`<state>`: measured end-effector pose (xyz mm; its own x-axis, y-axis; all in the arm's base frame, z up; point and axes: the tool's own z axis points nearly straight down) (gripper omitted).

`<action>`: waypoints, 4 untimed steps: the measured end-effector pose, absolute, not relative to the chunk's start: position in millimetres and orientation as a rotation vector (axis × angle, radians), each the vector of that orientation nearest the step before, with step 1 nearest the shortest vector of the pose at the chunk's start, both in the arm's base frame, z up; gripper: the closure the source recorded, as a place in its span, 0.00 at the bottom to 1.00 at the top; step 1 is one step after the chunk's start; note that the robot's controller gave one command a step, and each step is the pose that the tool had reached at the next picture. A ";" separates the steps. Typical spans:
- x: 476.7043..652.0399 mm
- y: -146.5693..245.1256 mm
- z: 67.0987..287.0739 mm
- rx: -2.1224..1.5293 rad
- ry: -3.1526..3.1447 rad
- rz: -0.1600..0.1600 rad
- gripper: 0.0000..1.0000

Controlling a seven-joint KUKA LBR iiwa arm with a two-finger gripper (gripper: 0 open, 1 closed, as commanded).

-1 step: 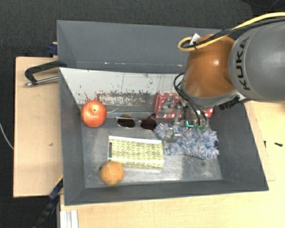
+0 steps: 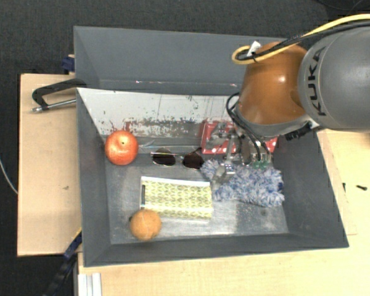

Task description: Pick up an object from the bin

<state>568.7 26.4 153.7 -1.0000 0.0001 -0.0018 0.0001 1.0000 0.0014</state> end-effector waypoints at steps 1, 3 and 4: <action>532.3 73.7 91.8 -0.141 3.133 0.002 0.00; 527.0 56.7 99.3 -0.034 3.140 -0.001 0.00; 511.1 93.4 75.1 -0.322 3.115 0.002 0.00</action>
Offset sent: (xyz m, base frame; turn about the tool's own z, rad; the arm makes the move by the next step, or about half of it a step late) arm -0.0195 -0.1012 -0.0357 0.1499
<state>511.1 93.4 75.1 -0.9788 -0.2047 -0.0104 -0.2047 0.9788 0.0000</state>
